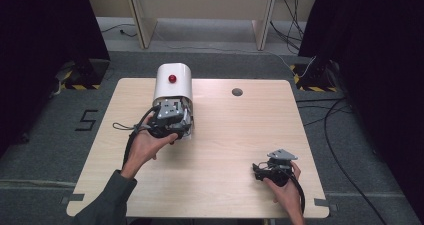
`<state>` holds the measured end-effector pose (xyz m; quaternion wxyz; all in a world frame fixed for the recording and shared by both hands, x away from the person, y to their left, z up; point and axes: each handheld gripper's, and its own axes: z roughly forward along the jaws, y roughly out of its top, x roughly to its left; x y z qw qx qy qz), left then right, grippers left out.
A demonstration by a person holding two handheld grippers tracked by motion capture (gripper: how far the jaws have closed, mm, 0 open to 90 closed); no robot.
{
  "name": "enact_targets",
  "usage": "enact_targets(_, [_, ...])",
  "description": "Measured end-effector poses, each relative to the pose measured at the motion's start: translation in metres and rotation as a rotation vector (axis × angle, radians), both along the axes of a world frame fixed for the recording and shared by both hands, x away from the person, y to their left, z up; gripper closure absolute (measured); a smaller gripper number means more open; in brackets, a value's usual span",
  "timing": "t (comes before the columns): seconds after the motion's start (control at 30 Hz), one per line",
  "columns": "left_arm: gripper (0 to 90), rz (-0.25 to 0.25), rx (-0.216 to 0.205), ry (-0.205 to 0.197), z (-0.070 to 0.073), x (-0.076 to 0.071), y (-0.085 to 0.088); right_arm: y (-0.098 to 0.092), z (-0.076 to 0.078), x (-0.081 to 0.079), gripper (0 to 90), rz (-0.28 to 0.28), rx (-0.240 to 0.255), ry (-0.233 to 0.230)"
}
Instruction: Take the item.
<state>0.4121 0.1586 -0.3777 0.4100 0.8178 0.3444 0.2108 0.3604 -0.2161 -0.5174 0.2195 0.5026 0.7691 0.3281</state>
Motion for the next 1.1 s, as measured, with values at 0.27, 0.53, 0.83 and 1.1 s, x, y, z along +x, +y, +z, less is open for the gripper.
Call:
enact_targets(0.27, [68.7, 0.011, -0.038, 0.021, -0.002, 0.004, 0.001, 0.0, 0.0, 0.0, 14.8, 0.0, 0.0, 0.0])
enact_targets(0.53, [85.5, -0.002, -0.069, -0.02, 0.006, -0.003, 0.005, 0.0, 0.0, 0.0, 14.8, 0.0, 0.0, 0.0])
enact_targets(0.83, [86.0, -0.023, -0.13, -0.015, 0.022, -0.016, 0.025, 0.0, 0.0, 0.0, 14.8, 0.001, 0.0, -0.001])
enact_targets(1.1, [86.1, -0.042, -0.149, -0.025, 0.039, -0.029, 0.038, 0.0, 0.0, 0.0, 14.8, 0.002, -0.002, 0.001])
